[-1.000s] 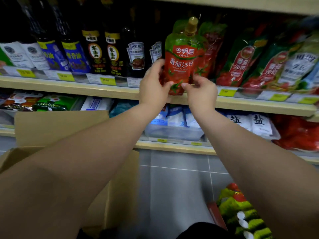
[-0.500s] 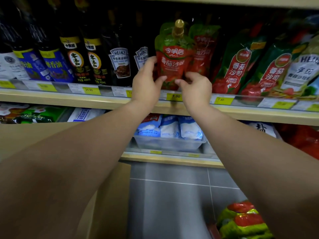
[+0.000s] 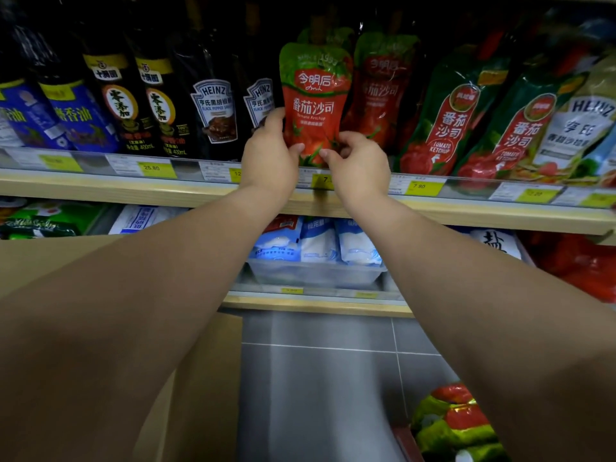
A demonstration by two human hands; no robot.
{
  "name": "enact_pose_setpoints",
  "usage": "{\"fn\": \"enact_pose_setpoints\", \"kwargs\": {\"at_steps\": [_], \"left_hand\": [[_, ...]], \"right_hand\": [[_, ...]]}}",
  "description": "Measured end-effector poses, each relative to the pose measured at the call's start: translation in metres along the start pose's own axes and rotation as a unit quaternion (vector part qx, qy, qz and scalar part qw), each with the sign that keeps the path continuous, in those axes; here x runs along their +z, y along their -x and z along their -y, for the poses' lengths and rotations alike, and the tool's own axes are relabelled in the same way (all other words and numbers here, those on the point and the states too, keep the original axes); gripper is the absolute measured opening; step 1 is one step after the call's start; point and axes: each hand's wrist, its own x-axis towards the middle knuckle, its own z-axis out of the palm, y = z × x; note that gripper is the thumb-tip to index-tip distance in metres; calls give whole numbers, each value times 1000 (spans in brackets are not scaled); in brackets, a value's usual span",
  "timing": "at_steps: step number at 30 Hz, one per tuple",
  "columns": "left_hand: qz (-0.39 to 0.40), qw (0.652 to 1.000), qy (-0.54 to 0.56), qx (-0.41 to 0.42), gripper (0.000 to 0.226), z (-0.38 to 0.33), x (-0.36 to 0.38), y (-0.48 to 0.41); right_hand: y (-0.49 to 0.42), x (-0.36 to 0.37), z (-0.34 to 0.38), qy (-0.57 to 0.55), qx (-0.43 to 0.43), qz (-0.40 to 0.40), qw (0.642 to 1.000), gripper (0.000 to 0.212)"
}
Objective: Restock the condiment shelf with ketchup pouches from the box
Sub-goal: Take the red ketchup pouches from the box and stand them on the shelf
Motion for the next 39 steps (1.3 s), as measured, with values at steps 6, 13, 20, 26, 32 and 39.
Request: {"fn": "enact_pose_setpoints", "kwargs": {"at_steps": [6, 13, 20, 26, 32, 39], "left_hand": [[-3, 1000, -14, 10, 51, 9, -9, 5], [-9, 999, 7, 47, 38, 39, -44, 54], [48, 998, 15, -46, 39, 106, -85, 125], [74, 990, -2, -118, 37, 169, -135, 168], [92, 978, -62, -176, 38, 244, -194, 210], [108, 943, -126, -289, 43, 332, -253, 265]], "right_hand": [[7, 6, 1, 29, -16, -9, 999, 46], [72, 9, 2, -10, -89, -63, 994, 33], [157, 53, 12, -37, -57, 67, 995, 26], [220, 108, 42, -43, -54, 179, 981, 26], [282, 174, 68, -40, -16, 288, 957, 25], [352, 247, 89, -17, 19, 415, 909, 31]]}}
